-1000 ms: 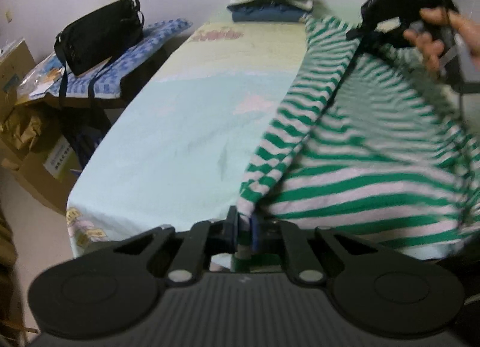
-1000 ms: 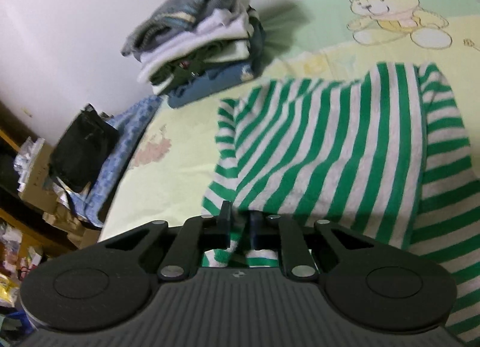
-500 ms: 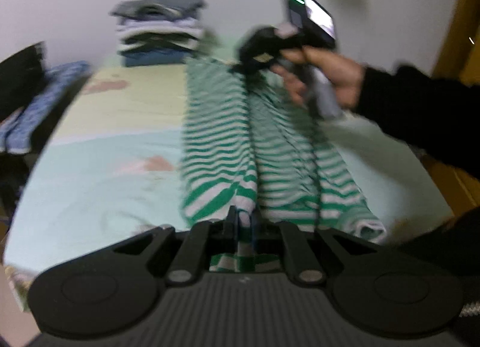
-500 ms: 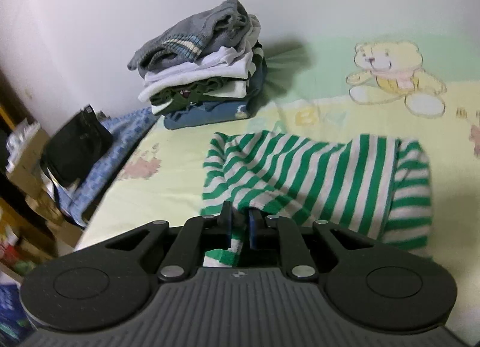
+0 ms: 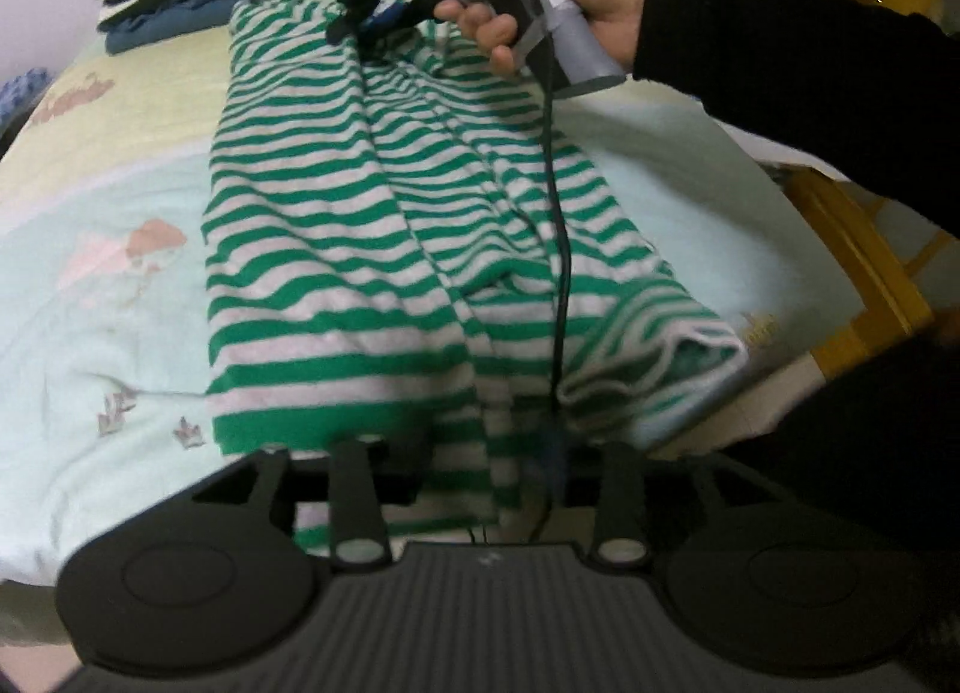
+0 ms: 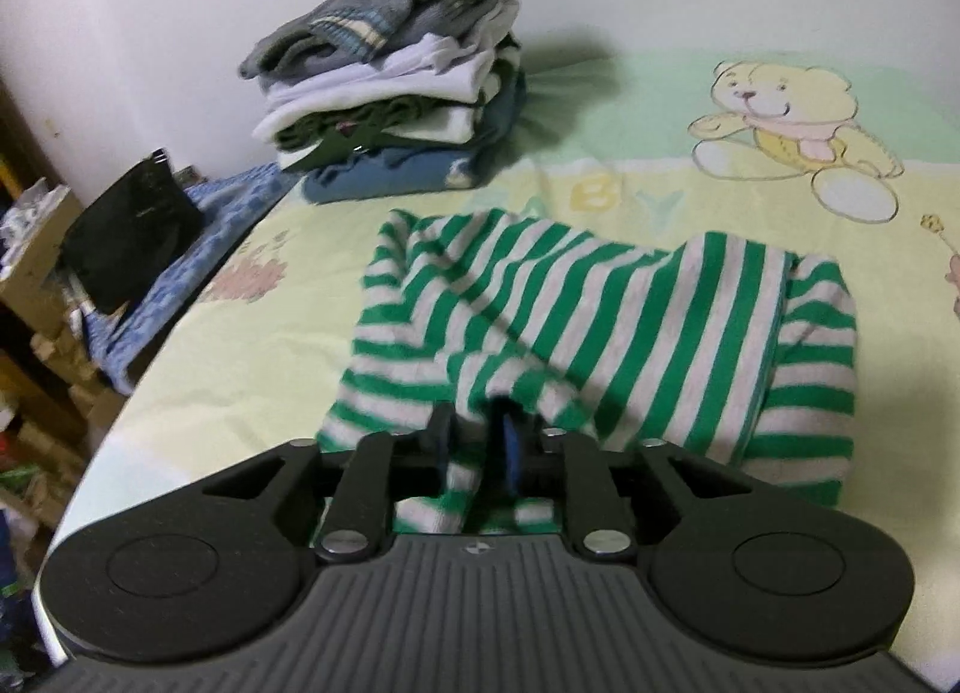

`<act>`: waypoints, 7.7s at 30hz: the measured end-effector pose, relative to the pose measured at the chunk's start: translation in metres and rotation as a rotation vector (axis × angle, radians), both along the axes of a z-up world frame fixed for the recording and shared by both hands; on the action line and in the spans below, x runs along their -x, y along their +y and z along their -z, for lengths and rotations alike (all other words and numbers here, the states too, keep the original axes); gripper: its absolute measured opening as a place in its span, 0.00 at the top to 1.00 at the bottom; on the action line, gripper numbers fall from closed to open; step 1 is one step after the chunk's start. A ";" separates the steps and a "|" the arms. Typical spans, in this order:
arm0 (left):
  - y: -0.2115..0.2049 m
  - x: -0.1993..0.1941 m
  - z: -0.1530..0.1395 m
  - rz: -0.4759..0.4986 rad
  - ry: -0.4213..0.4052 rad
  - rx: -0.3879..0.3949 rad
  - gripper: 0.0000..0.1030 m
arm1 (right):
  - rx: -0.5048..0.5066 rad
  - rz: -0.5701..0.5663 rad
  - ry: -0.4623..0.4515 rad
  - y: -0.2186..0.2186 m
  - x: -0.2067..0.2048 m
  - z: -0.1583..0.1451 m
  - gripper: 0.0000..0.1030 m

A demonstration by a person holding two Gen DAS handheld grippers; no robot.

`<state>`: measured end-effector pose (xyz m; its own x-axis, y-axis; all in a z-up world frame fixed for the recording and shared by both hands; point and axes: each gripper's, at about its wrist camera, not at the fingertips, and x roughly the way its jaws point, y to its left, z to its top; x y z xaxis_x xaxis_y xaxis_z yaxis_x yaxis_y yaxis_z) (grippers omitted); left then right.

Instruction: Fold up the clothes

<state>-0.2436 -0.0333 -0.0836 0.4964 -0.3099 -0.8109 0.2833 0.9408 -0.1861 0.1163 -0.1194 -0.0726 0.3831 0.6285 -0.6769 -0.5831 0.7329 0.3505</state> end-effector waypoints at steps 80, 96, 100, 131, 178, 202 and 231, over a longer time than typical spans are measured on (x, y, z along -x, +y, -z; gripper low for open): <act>0.104 -0.029 -0.011 0.188 0.066 -0.013 0.96 | 0.140 -0.315 0.048 -0.041 0.246 0.008 0.97; 0.128 -0.029 -0.018 0.176 0.078 -0.039 0.75 | 0.187 -0.272 -0.038 -0.064 0.233 -0.013 0.78; 0.152 -0.032 -0.048 0.125 0.011 -0.049 0.72 | 0.233 -0.308 -0.020 -0.069 0.242 -0.002 0.71; 0.058 -0.087 -0.010 0.351 -0.064 -0.152 0.60 | 0.283 -0.004 -0.307 -0.036 0.103 -0.035 0.57; 0.039 -0.208 0.016 0.304 -0.167 -0.192 0.35 | 0.200 0.384 -0.126 -0.041 -0.061 -0.004 0.98; 0.042 -0.175 0.014 0.337 -0.129 -0.174 0.25 | 0.138 0.294 0.045 -0.050 0.008 0.010 0.67; 0.044 -0.124 0.014 0.352 -0.094 -0.147 0.19 | 0.147 0.302 -0.023 -0.051 0.015 0.009 0.89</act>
<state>-0.1199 0.0105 -0.0975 0.4547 -0.3583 -0.8154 0.6031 0.7976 -0.0141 0.1011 -0.1699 -0.0812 0.5534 0.3805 -0.7409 -0.3382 0.9156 0.2176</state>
